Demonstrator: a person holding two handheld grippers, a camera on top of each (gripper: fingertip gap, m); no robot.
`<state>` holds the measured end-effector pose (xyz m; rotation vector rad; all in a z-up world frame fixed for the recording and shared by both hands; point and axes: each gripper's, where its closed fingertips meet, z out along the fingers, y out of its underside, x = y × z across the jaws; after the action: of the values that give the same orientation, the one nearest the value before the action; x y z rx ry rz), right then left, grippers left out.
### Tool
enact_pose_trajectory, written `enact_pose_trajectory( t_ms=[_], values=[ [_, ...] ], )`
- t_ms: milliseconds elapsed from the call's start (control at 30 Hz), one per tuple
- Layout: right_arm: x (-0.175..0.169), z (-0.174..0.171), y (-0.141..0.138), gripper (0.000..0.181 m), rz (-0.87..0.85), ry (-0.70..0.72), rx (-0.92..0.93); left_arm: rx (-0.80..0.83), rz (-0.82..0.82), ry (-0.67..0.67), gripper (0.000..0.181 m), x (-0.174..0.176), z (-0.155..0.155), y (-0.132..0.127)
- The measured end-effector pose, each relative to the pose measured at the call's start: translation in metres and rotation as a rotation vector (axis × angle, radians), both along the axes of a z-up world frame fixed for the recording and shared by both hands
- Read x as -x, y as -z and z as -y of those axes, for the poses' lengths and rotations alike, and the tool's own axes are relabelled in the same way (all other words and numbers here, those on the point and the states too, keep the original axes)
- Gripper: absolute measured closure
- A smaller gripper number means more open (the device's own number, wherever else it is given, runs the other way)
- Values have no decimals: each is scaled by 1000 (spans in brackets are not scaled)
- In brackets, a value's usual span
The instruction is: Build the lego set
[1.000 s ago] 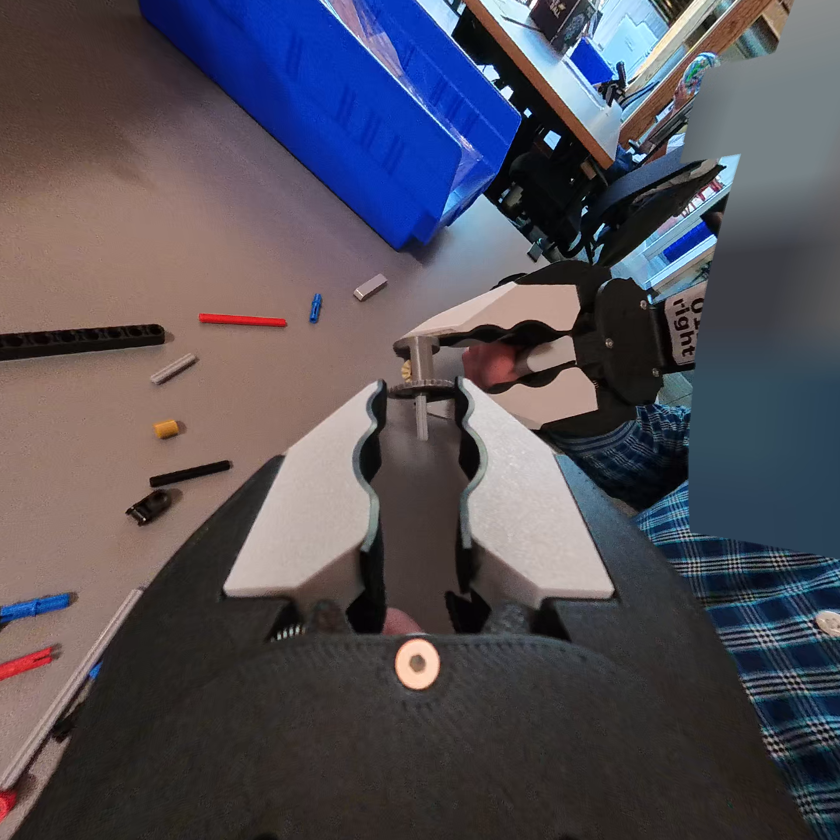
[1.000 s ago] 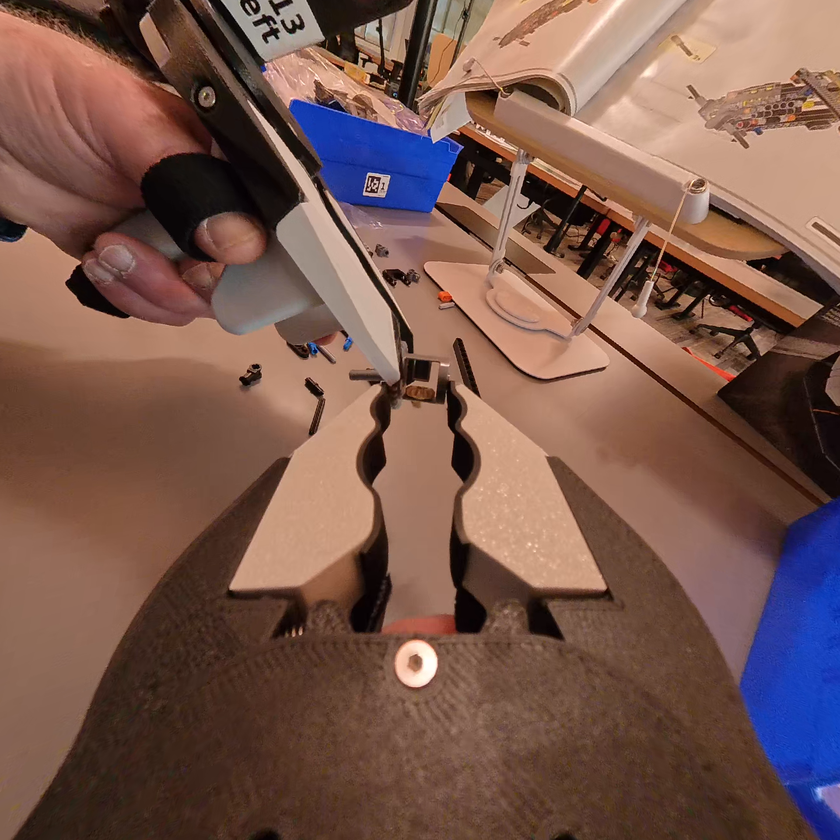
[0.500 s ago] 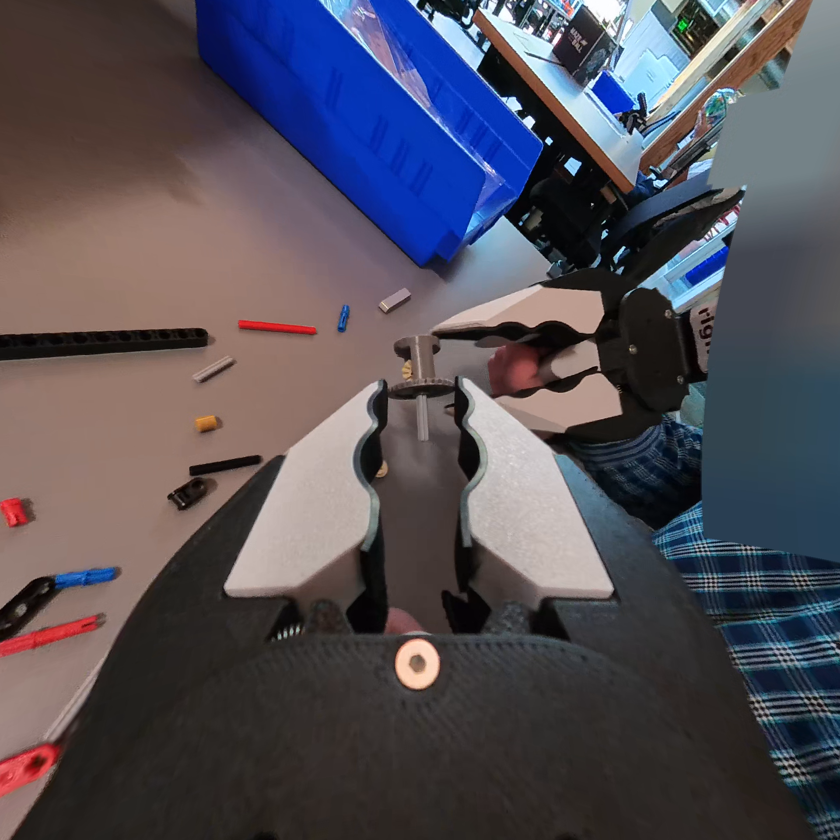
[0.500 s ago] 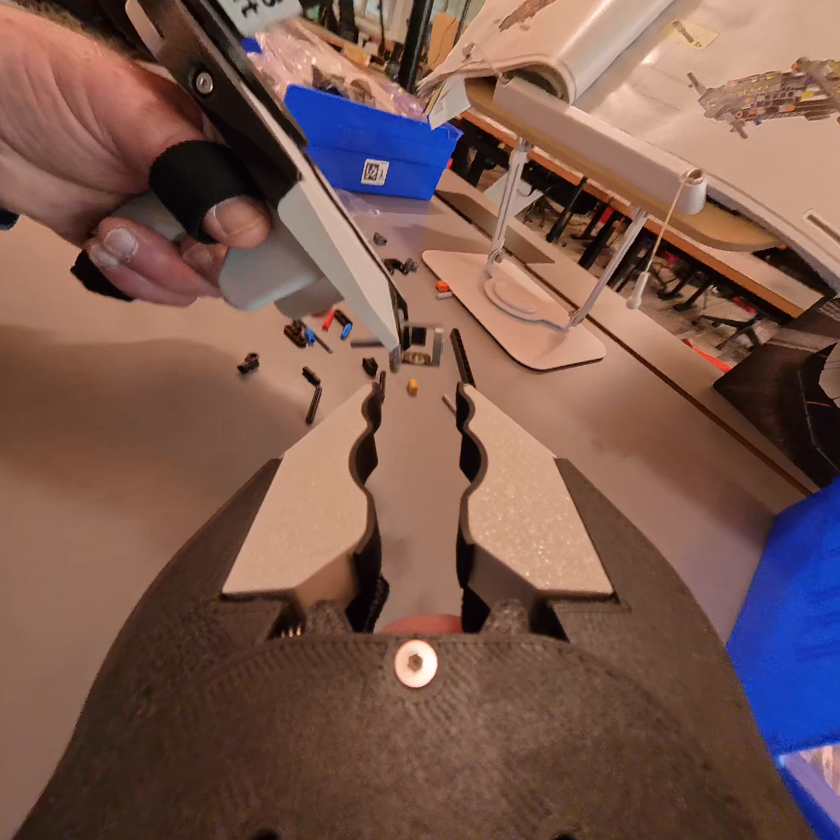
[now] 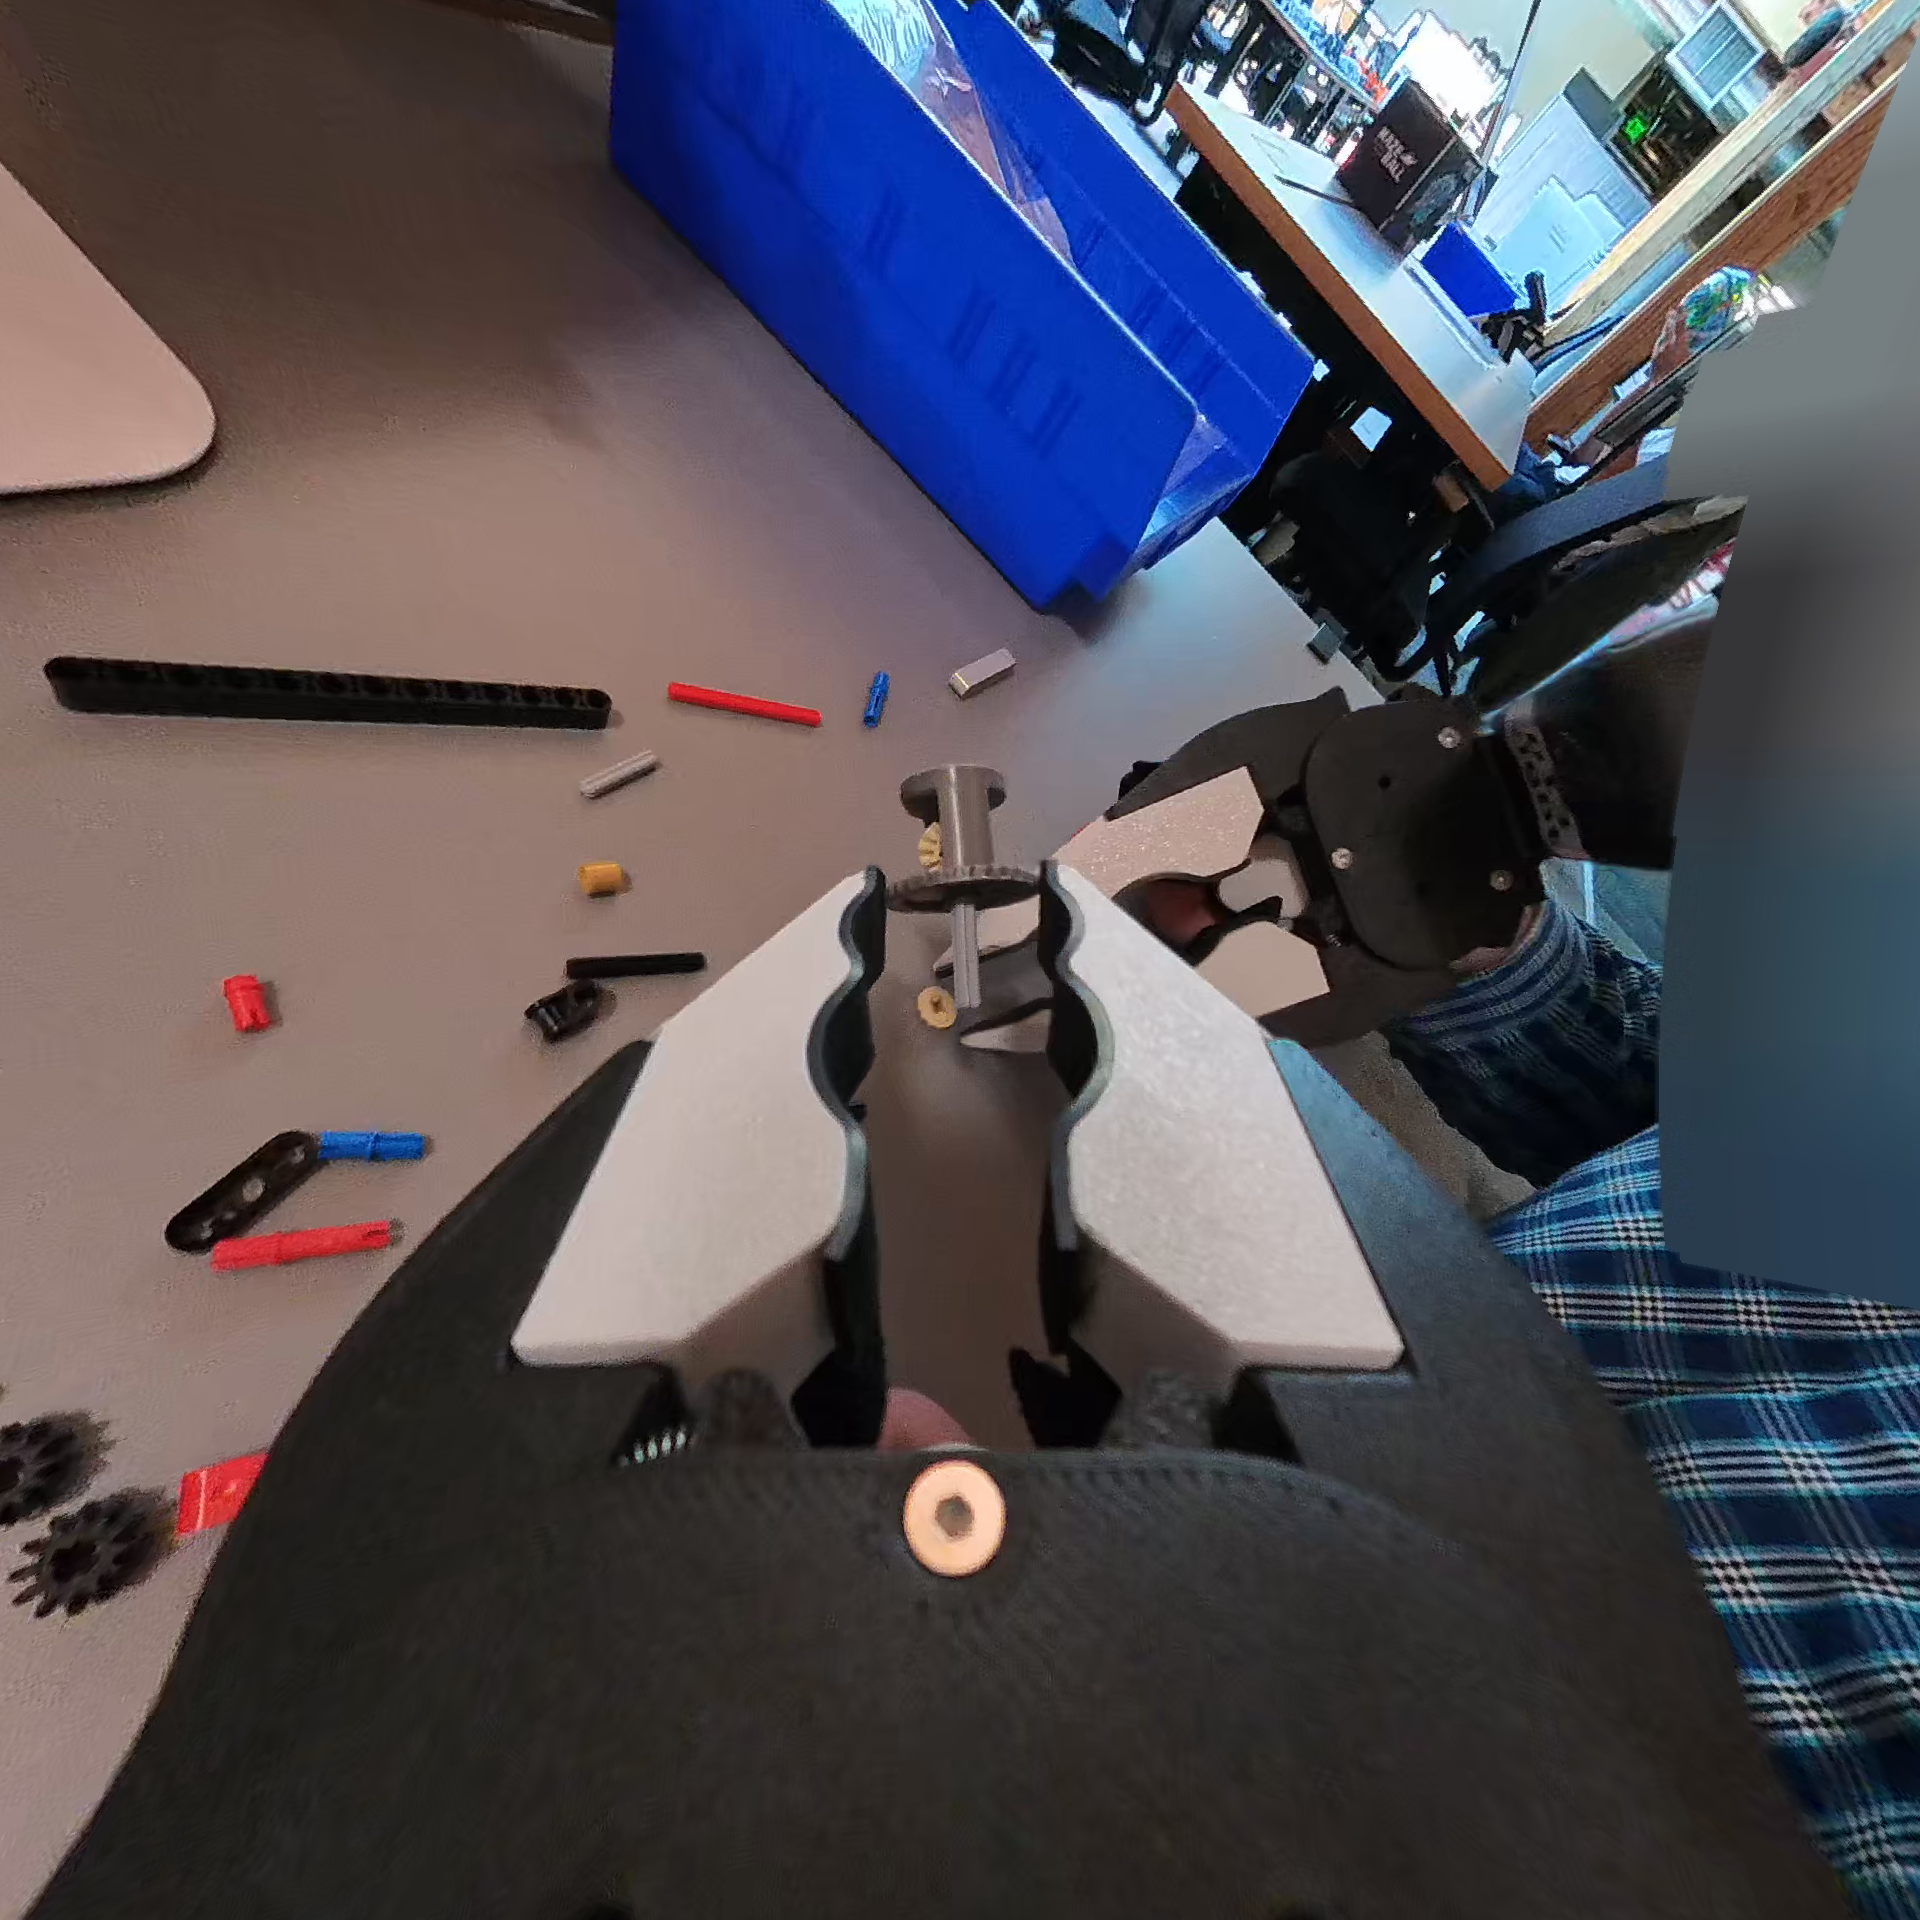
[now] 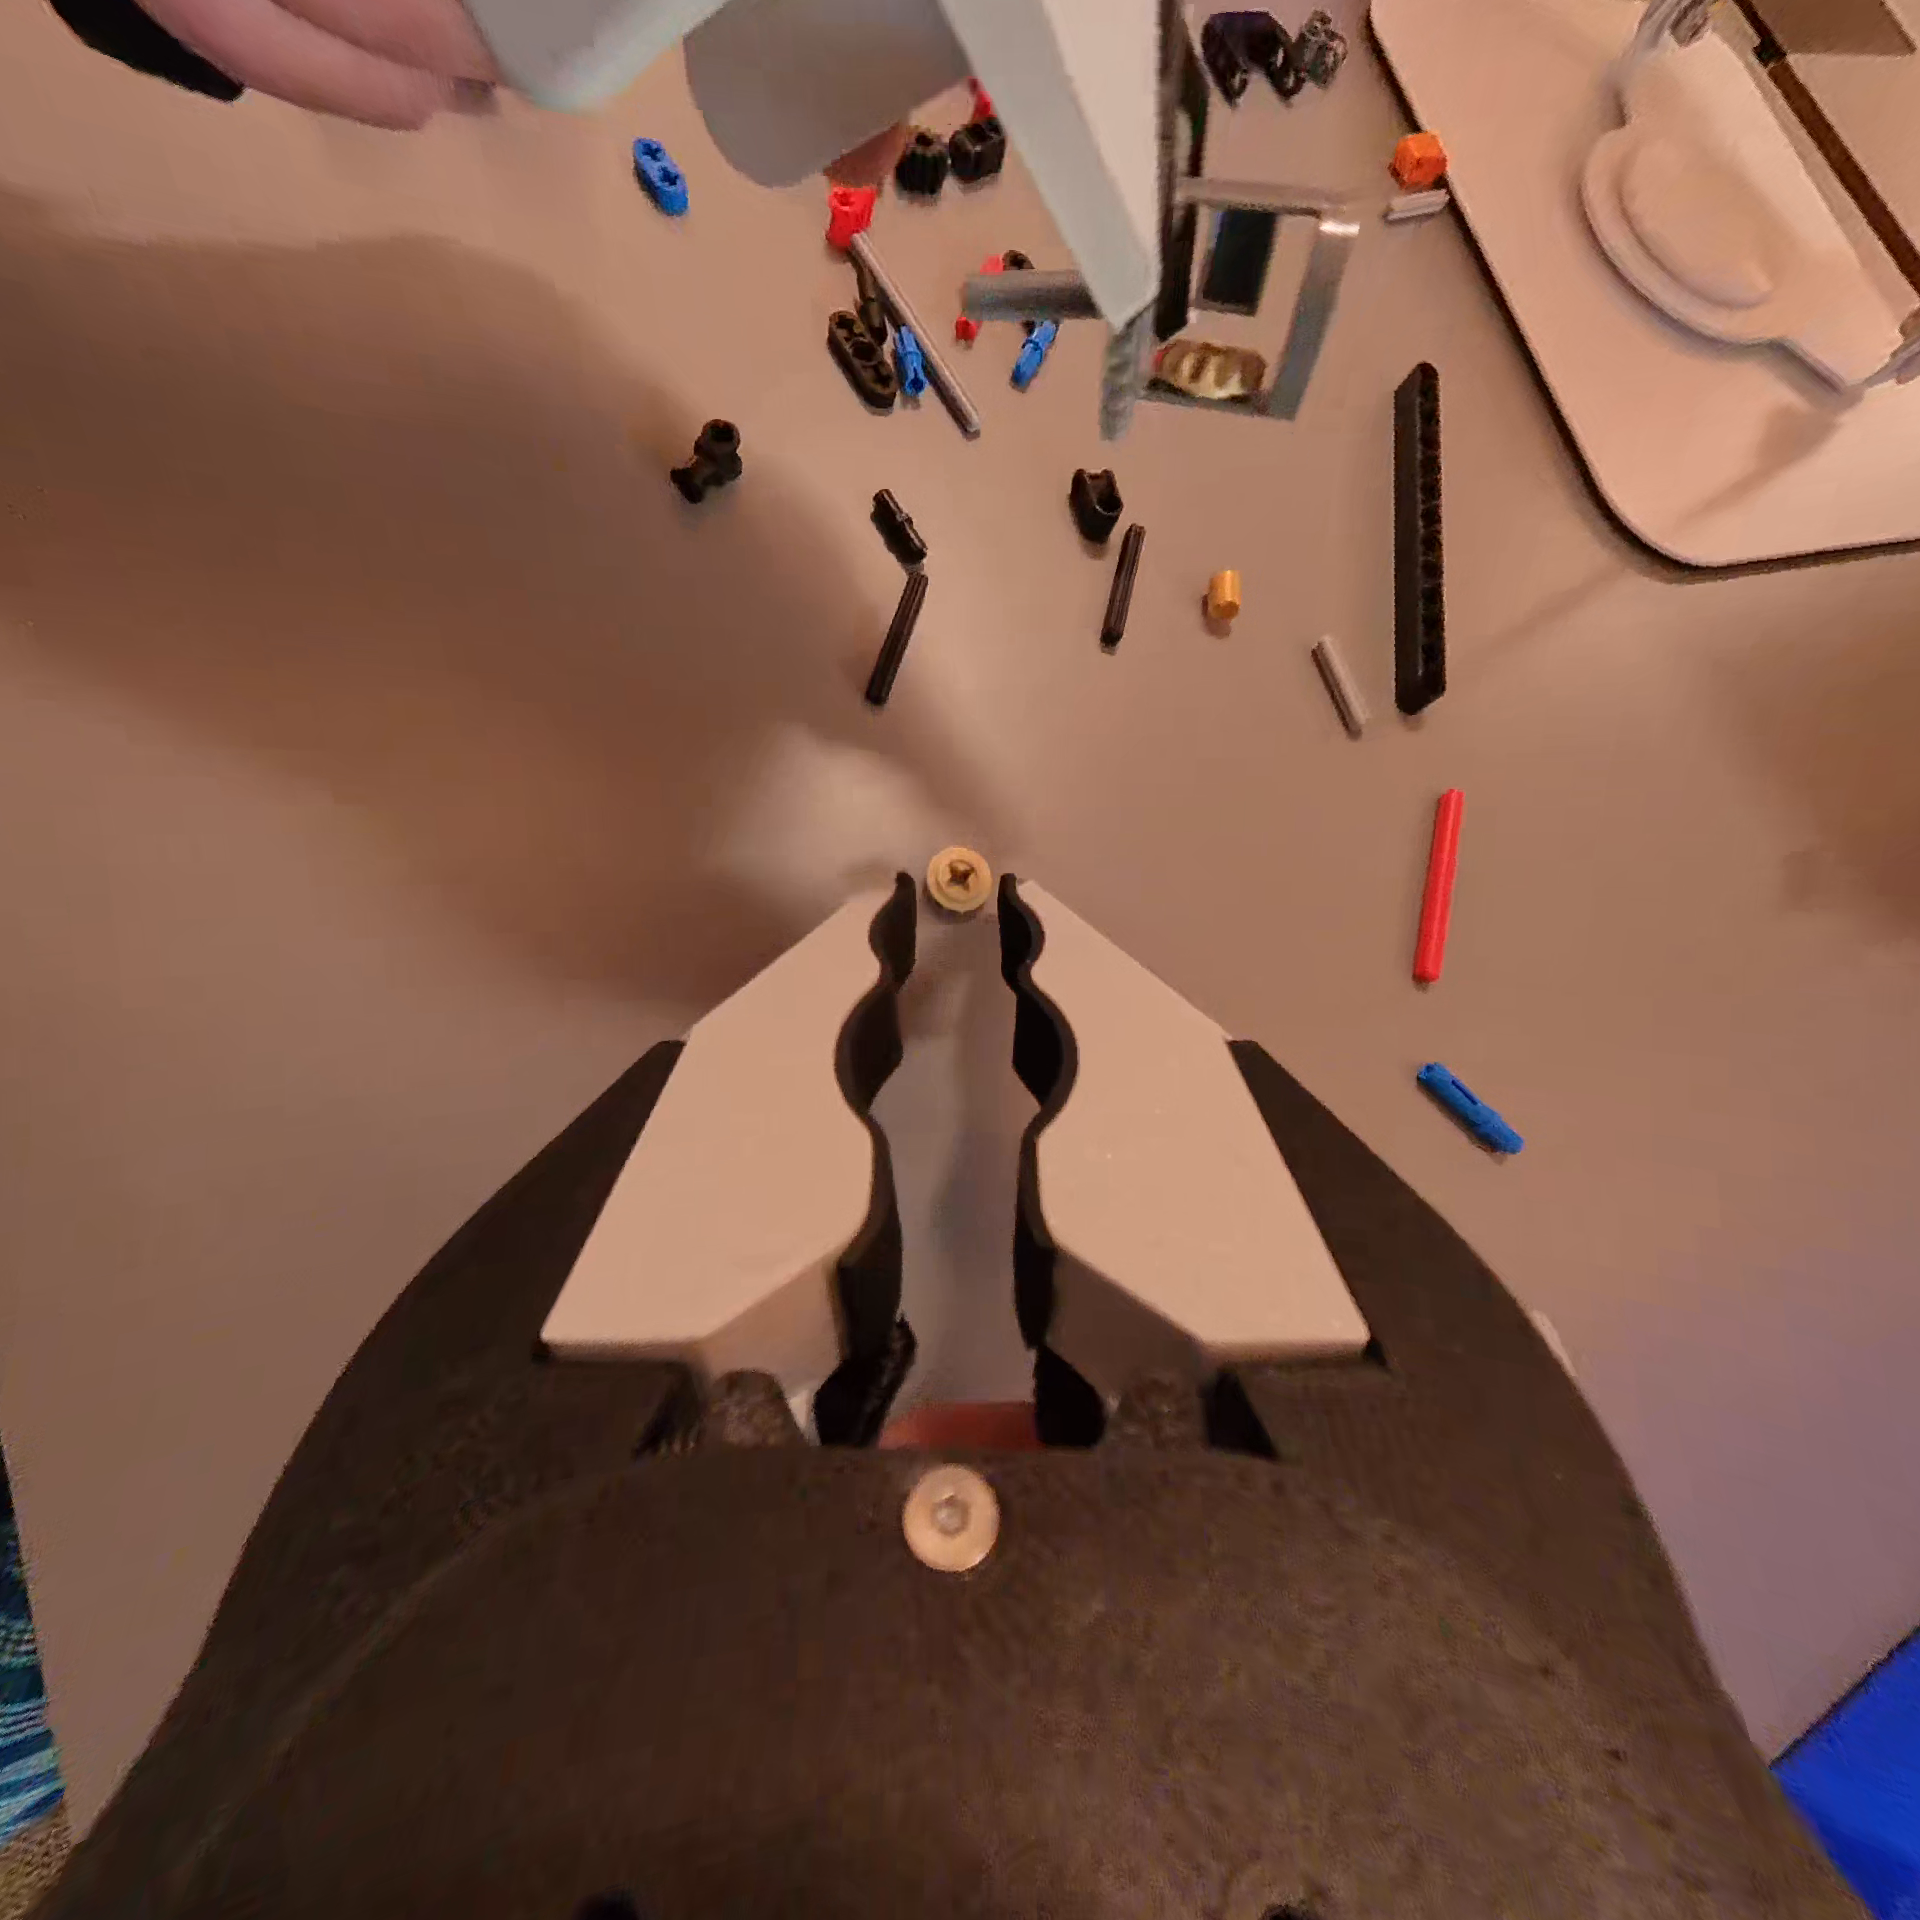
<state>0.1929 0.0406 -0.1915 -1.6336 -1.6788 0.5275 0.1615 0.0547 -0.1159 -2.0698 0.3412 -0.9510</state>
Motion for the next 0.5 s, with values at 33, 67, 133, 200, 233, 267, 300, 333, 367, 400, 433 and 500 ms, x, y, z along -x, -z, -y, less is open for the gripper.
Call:
enact_pose_trajectory(
  t_ms=[33,67,133,200,233,267,300,333,367,400,433,500],
  values=[
    [1,-1,0,168,2,9,20,1,4,-2,154,1,0,0],
    [1,-1,1,168,3,18,45,0,8,-6,154,3,0,1],
    [2,-3,1,165,4,41,97,0,15,-10,154,5,1,2],
    [2,-4,2,168,-1,58,159,-1,26,-9,154,6,1,2],
    [2,-4,3,170,-2,65,181,0,33,-10,154,6,1,2],
    [2,-5,3,171,-2,71,196,1,39,-10,154,7,2,3],
    [2,-5,2,171,-3,73,215,2,47,-10,154,7,2,3],
    [2,-6,2,171,-4,71,232,3,56,-11,154,8,2,3],
    [3,-6,2,171,-4,69,244,3,60,-12,154,9,2,4],
    [3,-6,2,171,-4,65,250,3,64,-12,154,9,2,4],
    [4,-5,2,172,-4,55,245,2,70,-11,154,10,2,3],
    [4,-4,2,172,-2,35,225,4,78,-10,154,11,2,4]
  ],
)
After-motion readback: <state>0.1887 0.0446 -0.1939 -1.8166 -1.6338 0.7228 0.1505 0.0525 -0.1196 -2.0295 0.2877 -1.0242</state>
